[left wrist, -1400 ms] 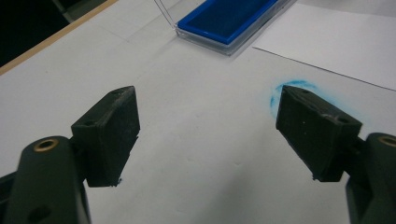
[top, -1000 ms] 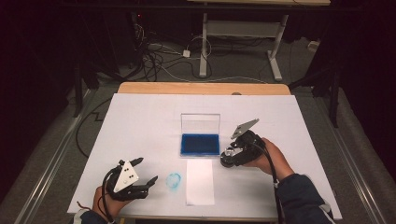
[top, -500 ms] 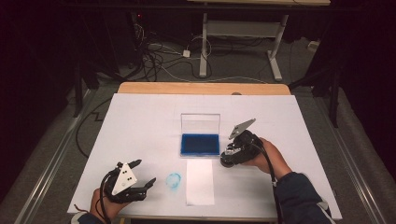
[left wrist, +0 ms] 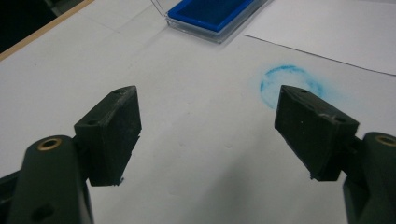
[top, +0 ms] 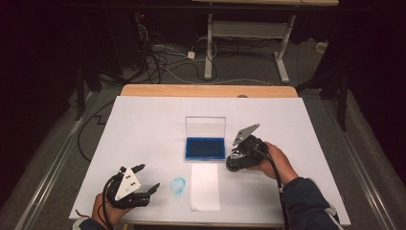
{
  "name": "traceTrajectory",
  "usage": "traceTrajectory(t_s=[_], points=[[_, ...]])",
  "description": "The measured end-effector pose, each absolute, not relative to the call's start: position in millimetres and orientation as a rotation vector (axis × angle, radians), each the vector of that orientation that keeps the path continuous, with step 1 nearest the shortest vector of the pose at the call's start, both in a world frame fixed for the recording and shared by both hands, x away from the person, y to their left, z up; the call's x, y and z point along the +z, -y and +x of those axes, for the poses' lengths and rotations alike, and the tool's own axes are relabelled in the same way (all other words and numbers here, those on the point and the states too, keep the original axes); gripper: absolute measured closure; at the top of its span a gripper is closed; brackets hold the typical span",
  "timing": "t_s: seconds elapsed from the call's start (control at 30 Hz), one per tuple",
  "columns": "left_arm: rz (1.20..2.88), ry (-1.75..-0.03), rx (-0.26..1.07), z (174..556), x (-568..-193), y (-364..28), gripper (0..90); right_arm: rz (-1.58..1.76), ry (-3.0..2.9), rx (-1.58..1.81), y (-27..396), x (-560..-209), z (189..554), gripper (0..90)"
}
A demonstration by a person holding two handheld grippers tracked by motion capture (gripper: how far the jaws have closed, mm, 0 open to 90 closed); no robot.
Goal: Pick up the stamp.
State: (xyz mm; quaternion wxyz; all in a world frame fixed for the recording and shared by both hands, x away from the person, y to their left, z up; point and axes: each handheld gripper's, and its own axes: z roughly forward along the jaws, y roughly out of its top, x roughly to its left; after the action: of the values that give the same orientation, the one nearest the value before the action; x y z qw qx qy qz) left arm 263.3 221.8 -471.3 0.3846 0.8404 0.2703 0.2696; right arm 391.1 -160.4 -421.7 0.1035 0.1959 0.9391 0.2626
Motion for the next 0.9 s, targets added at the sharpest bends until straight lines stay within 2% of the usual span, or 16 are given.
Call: traceTrajectory(t_s=[0.9], points=[[2.131, -0.684, 0.676, 266.9, -471.2, -222.3, 20.2, 0.526, -2.683, 0.870, 170.4, -397.2, 371.0, 56.3]])
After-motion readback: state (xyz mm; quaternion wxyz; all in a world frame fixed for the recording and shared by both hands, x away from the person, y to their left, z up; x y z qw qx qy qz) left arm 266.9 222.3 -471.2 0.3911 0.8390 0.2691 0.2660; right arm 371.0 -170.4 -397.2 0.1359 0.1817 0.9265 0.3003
